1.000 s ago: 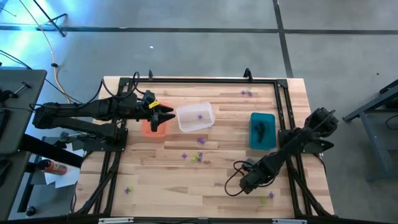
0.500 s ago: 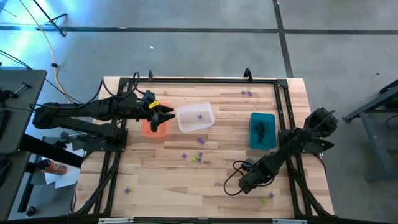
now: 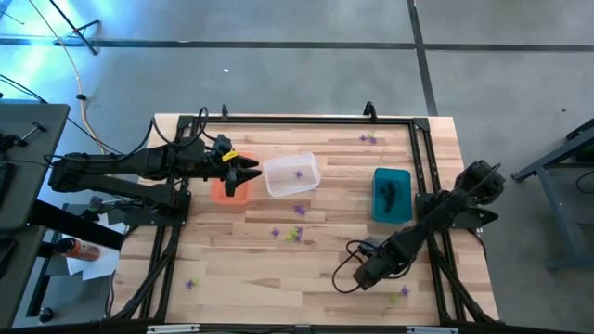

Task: Sort Halloween decoration
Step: Put the green spider toy into the orange bin

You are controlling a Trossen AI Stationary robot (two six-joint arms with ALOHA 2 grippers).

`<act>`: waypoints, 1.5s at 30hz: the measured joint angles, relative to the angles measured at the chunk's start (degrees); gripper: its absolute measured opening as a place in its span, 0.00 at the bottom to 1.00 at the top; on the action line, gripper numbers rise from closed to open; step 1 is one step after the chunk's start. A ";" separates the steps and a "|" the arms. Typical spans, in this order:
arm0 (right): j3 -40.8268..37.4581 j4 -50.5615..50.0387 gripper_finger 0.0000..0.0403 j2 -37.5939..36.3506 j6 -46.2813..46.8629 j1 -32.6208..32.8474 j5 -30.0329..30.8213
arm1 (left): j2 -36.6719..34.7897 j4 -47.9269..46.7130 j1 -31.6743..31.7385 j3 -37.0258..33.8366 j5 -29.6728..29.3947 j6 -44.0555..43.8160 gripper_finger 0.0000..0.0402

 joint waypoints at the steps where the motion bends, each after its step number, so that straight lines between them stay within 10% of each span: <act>1: 0.46 -0.50 0.00 -0.24 -0.33 0.19 0.47 | 0.00 0.00 0.00 0.00 0.03 0.52 0.46; 11: 5.72 -6.14 0.00 -6.33 -3.69 0.97 9.29 | 0.11 0.78 0.00 -0.04 0.07 4.87 0.46; 22: 13.95 -5.74 0.00 -9.37 -23.38 -8.78 19.05 | 14.76 22.25 -6.61 -0.04 8.49 28.27 0.46; 33: 25.67 -3.90 0.00 -9.37 -46.01 -20.17 13.12 | 24.20 28.92 -12.35 -0.04 4.74 59.67 0.46; 45: 27.07 3.63 0.00 -9.00 -50.64 -27.52 1.89 | 24.15 31.02 -18.18 -0.02 -3.92 81.09 0.46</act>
